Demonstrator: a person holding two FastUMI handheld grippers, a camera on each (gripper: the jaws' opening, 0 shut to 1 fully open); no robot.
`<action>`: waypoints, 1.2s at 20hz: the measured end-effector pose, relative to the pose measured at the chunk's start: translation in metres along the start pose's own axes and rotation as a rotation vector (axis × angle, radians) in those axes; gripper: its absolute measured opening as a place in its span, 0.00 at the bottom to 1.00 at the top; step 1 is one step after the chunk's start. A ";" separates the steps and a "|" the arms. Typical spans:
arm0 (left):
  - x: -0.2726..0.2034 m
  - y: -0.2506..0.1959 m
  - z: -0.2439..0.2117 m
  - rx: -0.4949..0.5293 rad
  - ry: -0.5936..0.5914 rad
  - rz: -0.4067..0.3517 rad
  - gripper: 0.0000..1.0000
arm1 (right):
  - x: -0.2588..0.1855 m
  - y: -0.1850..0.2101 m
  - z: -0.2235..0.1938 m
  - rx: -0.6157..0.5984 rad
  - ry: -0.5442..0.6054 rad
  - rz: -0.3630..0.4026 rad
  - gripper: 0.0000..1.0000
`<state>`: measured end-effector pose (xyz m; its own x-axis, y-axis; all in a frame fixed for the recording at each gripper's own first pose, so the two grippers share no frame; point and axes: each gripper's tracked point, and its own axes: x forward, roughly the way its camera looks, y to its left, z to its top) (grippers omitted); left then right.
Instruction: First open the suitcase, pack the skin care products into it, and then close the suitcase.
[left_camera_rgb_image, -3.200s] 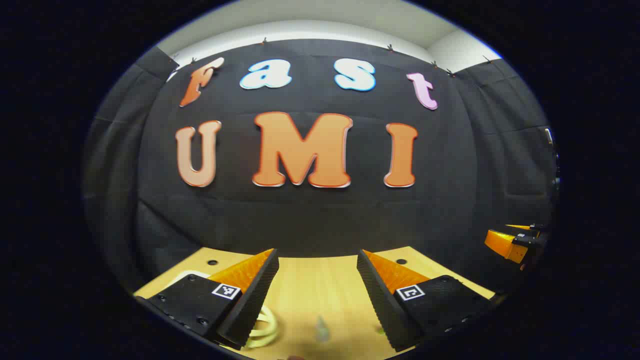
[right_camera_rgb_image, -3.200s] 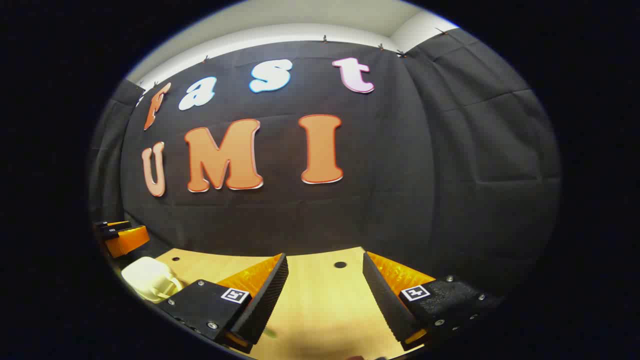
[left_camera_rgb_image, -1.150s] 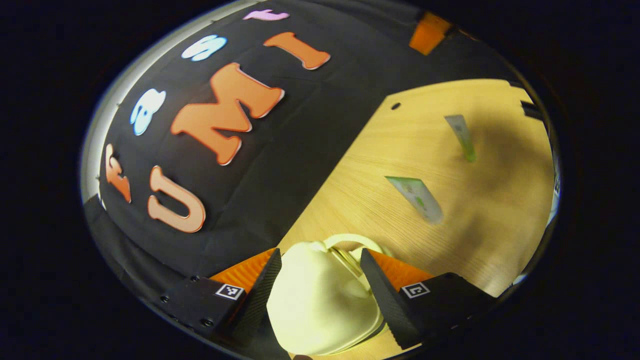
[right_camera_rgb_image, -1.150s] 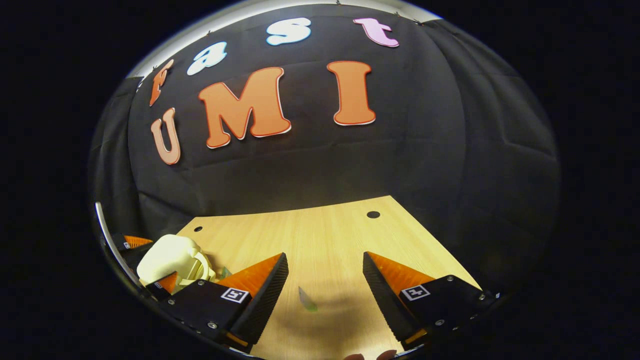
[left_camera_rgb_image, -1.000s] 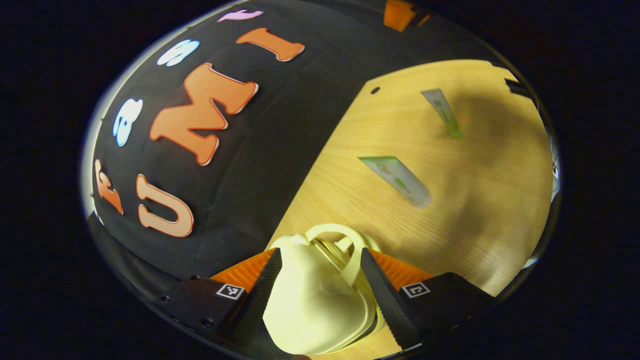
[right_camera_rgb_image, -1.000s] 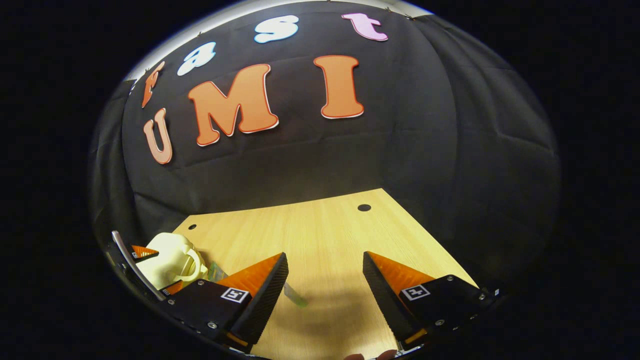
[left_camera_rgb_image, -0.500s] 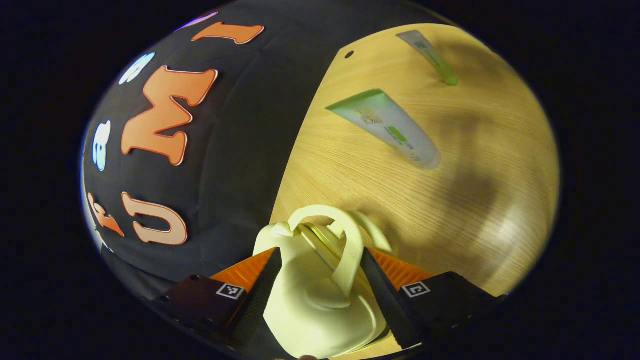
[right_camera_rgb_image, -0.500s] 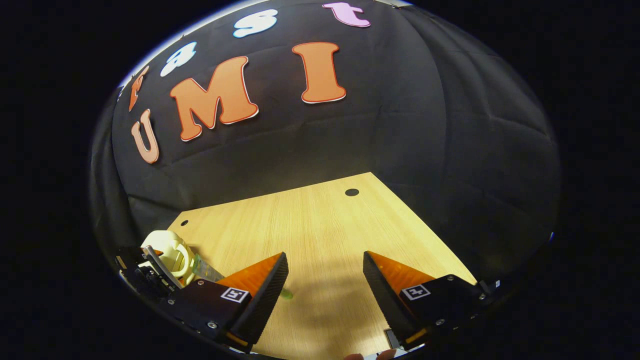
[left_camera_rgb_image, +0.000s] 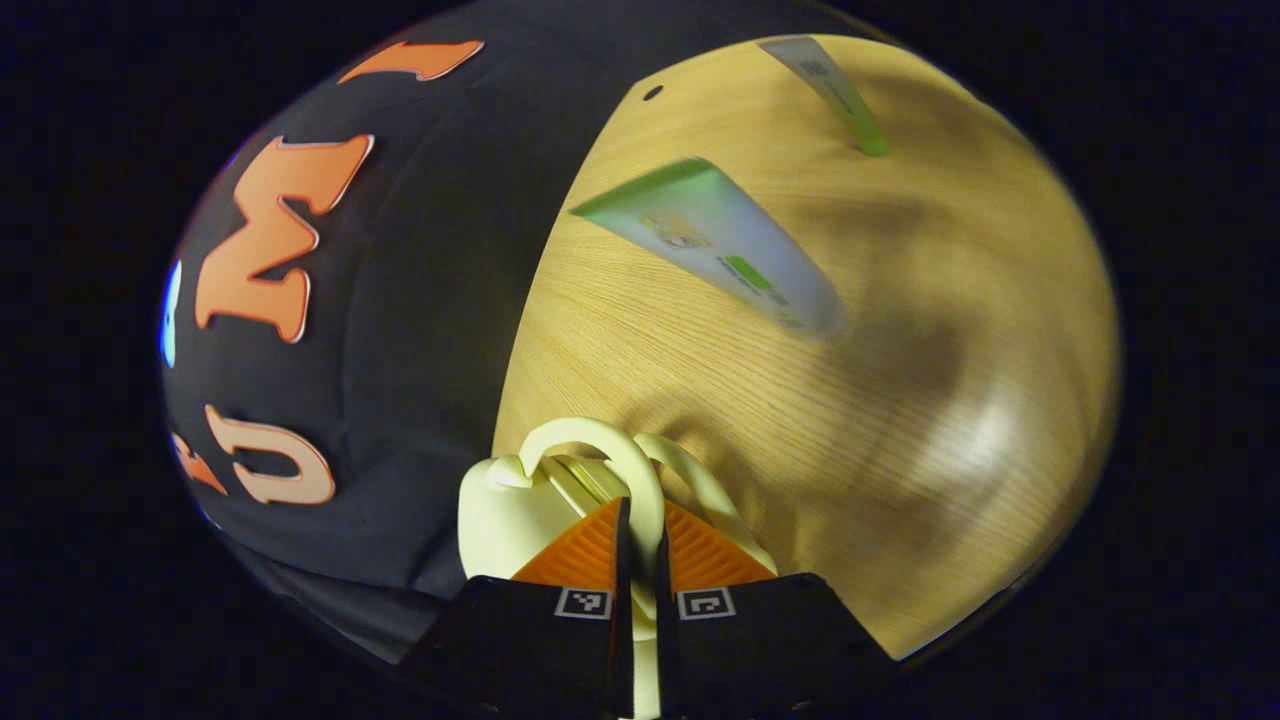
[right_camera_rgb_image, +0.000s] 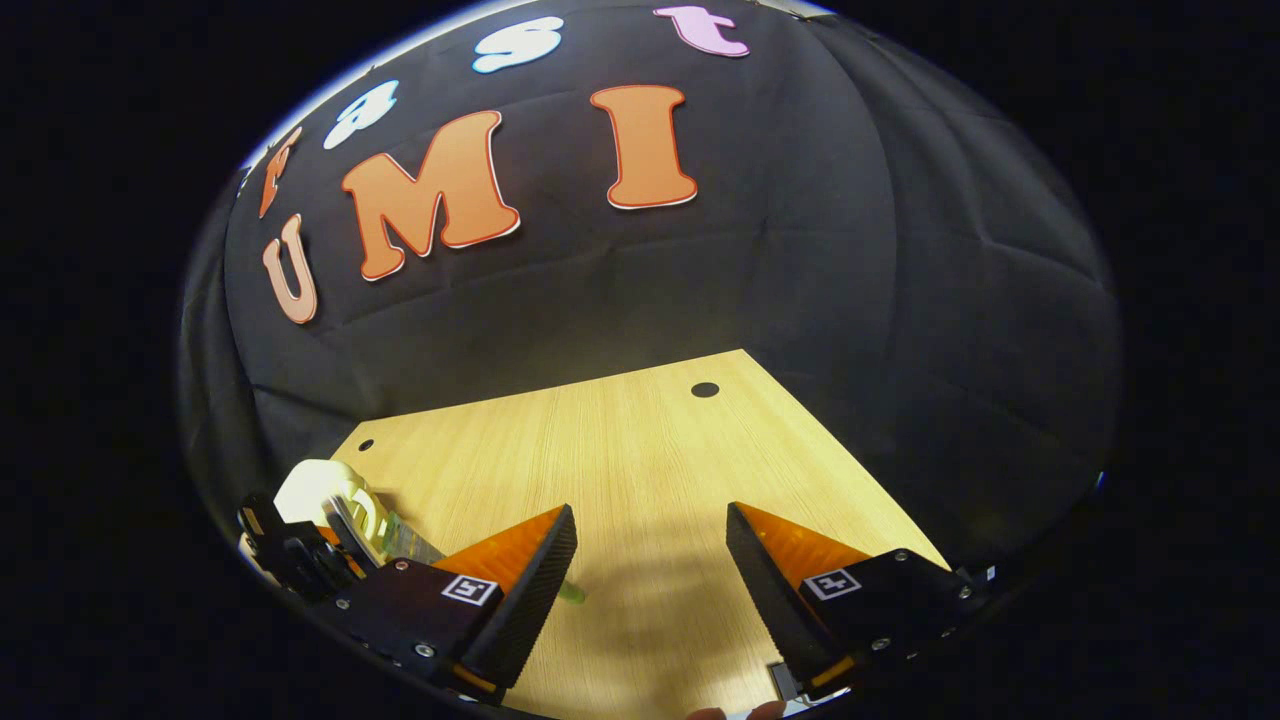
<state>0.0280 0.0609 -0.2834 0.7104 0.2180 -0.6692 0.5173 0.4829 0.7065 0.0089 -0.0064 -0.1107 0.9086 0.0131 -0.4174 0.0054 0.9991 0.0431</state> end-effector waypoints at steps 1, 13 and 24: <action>-0.005 0.003 0.002 -0.080 -0.005 -0.026 0.10 | 0.001 0.002 0.000 -0.004 -0.001 0.000 0.95; -0.056 0.108 -0.012 -0.629 -0.203 -0.196 0.09 | 0.000 0.096 0.013 -0.009 -0.031 0.063 0.96; -0.073 0.256 -0.199 -0.938 -0.228 -0.114 0.08 | -0.006 0.207 0.026 0.009 -0.070 0.092 0.95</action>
<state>0.0137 0.3375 -0.0996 0.8058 0.0061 -0.5922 0.0685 0.9923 0.1033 0.0152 0.1996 -0.0758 0.9324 0.1018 -0.3467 -0.0760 0.9933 0.0870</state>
